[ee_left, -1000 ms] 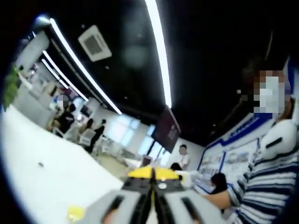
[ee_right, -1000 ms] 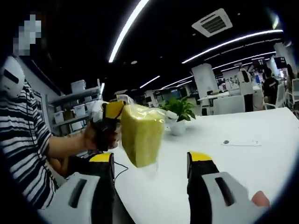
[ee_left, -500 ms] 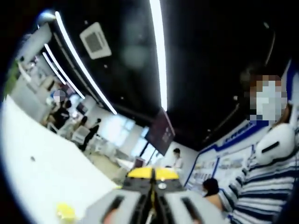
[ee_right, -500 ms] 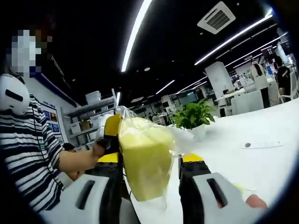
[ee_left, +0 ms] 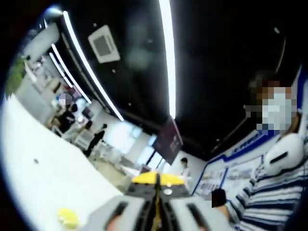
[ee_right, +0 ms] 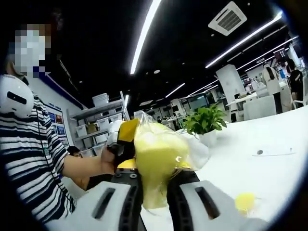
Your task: Compare the silicone blocks by pressing each to a similar depth, holding the contact briefly, and releasing to observe deformation and rebound differences across the visible hardness samples.
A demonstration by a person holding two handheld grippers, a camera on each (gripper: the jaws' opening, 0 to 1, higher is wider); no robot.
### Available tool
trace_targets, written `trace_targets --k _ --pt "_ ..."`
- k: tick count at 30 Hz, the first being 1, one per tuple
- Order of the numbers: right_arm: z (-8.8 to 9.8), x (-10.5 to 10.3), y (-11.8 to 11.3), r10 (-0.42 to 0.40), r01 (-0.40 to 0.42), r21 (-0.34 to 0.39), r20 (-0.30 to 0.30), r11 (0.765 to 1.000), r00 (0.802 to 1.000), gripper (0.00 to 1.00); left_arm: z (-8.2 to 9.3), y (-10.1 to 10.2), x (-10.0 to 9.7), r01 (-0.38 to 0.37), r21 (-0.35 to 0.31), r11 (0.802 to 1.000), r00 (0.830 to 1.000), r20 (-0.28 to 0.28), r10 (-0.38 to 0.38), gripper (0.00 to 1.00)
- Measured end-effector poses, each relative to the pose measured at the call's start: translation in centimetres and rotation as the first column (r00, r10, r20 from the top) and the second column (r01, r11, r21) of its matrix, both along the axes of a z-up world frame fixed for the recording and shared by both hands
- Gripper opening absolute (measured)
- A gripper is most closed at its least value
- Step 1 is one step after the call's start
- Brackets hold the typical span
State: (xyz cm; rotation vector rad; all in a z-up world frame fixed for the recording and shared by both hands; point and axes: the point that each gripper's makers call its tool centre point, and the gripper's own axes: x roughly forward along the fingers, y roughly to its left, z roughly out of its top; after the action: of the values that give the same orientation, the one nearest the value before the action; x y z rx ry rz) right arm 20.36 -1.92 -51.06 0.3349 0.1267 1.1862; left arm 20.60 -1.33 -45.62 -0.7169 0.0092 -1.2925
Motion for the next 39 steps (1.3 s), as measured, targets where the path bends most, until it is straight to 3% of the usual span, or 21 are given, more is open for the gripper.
trace_targets --k 9,39 --pt "-0.6 0.1 0.2 -0.03 0.03 -0.098 0.007 0.995 1.0 0.03 -0.9 0.3 0.4 -0.024 0.013 1.0 1.0 -0.018 0.025 0.0" --pt "-0.6 0.5 0.7 -0.026 0.028 -0.105 0.017 0.994 1.0 0.03 -0.9 1.0 0.8 -0.049 0.005 0.999 0.998 -0.03 0.049 0.0"
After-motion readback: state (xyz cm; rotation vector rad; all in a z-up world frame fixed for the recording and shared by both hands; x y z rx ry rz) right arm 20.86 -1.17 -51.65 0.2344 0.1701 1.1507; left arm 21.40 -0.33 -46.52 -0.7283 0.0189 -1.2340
